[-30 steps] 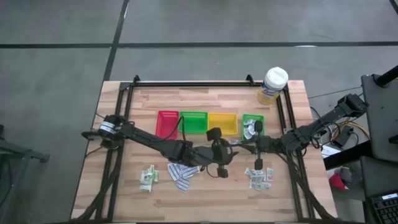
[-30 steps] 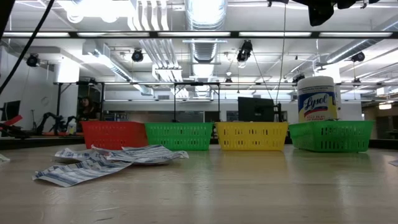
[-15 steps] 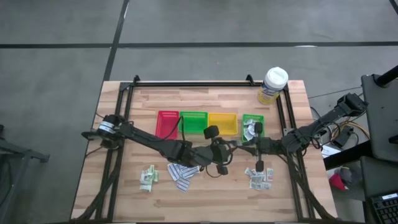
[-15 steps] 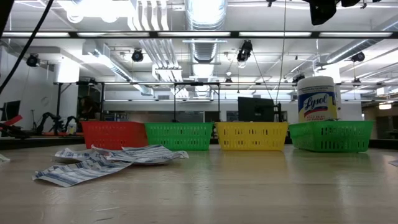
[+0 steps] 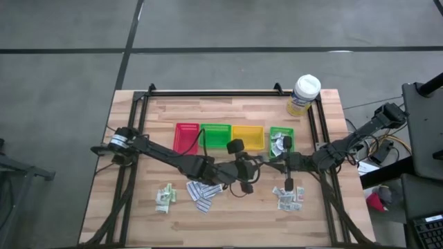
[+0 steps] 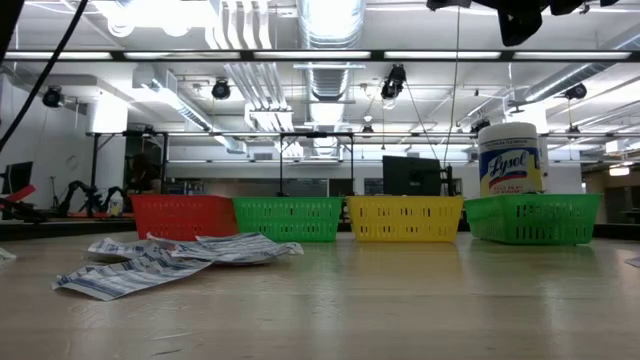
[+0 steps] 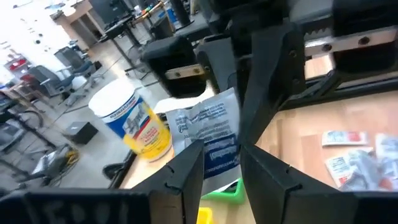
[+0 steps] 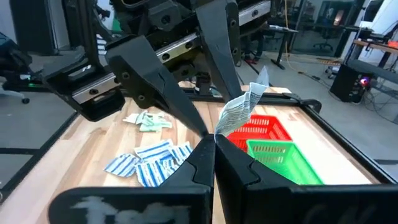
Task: Pick & Place First Aid Supplies
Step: Put the blue alcohol pad into the right green bin
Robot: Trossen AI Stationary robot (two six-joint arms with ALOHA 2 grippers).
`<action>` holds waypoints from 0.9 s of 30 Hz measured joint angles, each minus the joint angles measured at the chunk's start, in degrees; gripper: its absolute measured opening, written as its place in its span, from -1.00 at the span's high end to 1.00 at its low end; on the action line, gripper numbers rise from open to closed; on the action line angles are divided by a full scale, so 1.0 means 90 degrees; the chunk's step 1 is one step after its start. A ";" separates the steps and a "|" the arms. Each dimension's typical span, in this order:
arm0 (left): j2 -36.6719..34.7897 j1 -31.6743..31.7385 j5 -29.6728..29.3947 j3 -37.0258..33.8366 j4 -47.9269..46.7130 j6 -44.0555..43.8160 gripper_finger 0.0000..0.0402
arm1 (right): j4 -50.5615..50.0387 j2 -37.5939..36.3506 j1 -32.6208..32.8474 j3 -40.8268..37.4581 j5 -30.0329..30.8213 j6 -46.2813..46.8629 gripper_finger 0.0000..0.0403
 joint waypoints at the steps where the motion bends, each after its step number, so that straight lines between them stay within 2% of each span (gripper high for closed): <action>1: 0.0000 0.0005 -0.0186 -0.0002 -0.0019 0.0018 0.40 | -0.0047 -0.0001 0.0008 -0.0001 -0.0054 0.0037 0.96; 4: 0.0000 0.0071 -0.0423 0.0000 0.0004 0.0022 0.40 | -0.0082 0.0014 0.0043 -0.0001 -0.0192 0.0026 0.96; 12: 0.0000 0.0044 -0.0558 0.0000 -0.0010 0.0057 0.40 | -0.0065 0.0009 0.0027 -0.0001 0.0050 -0.0015 0.96; 15: -0.0035 0.0042 -0.0844 0.0000 -0.0211 0.0157 0.40 | -0.0088 0.0009 0.0012 -0.0001 0.0336 -0.0015 0.96; 21: -0.0266 -0.0087 -0.1311 0.0007 -0.1167 -0.0300 0.40 | -0.0469 -0.0059 0.0007 -0.0001 0.1081 0.0155 0.96; 27: -0.0357 -0.0136 -0.1330 0.0005 -0.2562 -0.1482 0.40 | -0.0904 -0.0057 0.0003 -0.0001 0.1050 0.0641 0.96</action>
